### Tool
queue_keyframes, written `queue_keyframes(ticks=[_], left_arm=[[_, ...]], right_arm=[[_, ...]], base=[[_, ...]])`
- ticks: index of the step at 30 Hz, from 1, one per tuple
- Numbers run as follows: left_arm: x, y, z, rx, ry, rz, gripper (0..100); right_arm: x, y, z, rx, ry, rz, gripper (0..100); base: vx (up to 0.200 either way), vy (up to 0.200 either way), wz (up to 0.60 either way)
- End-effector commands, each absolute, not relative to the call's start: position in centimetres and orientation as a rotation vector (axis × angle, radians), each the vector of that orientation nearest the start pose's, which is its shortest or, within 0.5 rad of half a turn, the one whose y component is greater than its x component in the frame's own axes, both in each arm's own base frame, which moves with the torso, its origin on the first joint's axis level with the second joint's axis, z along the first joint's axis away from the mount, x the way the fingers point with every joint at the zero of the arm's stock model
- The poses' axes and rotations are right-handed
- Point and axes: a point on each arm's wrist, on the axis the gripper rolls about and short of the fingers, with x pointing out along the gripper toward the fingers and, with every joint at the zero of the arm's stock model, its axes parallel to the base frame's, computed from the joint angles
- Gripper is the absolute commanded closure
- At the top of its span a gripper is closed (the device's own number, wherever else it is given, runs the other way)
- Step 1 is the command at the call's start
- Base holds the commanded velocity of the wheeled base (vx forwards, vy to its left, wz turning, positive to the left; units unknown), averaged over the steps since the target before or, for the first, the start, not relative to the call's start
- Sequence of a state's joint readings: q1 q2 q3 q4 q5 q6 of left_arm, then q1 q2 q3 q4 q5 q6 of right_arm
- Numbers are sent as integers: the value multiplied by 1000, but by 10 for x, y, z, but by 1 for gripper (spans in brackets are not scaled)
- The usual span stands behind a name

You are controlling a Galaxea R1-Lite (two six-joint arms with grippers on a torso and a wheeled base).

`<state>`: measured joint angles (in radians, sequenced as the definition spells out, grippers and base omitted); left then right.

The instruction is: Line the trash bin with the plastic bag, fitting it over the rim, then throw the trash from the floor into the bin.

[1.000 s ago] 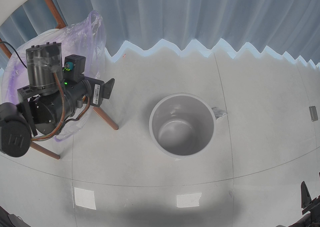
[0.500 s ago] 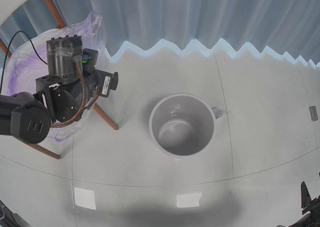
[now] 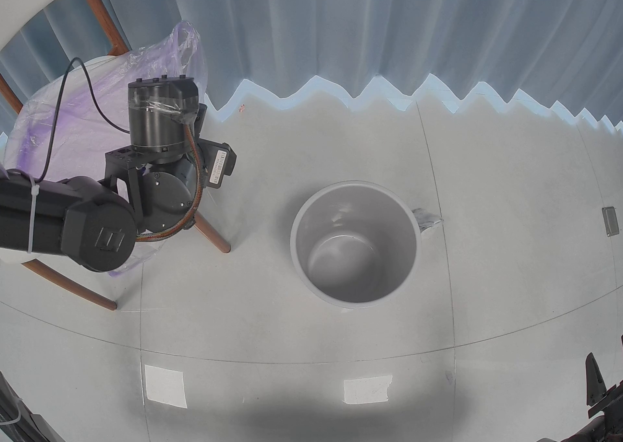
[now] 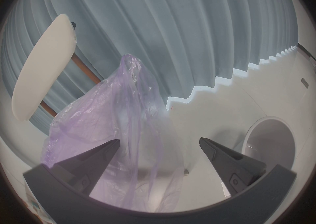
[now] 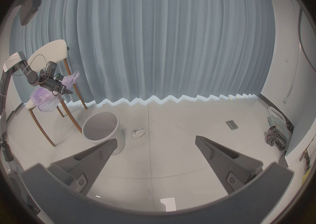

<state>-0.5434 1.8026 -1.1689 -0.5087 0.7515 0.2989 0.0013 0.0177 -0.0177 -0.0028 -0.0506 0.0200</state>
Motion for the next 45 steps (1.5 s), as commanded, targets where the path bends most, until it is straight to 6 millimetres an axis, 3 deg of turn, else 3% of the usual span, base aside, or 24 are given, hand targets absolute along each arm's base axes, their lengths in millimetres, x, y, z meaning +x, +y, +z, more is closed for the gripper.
queue_keyframes(ticks=[1, 20, 21, 31, 39, 45], left_arm=[[316, -172, 230, 382, 145, 207, 0], [319, -164, 230, 375, 154, 276, 0], [321, -161, 228, 377, 160, 285, 100], [323, -151, 231, 366, 154, 312, 100], [308, -136, 256, 309, 98, 314, 100], [298, -115, 258, 256, 76, 148, 100]], right_arm=[[-23, -1, 76, 20, -4, -49, 0], [-23, -1, 76, 20, -4, -49, 0], [-23, -1, 76, 20, -4, -49, 0], [-23, -1, 76, 20, -4, -49, 0], [-23, -1, 76, 20, -4, -49, 0], [-23, -1, 76, 20, -4, -49, 0]], base=[[0, 0, 0], [0, 0, 0], [0, 0, 0], [0, 0, 0], [0, 0, 0], [0, 0, 0]])
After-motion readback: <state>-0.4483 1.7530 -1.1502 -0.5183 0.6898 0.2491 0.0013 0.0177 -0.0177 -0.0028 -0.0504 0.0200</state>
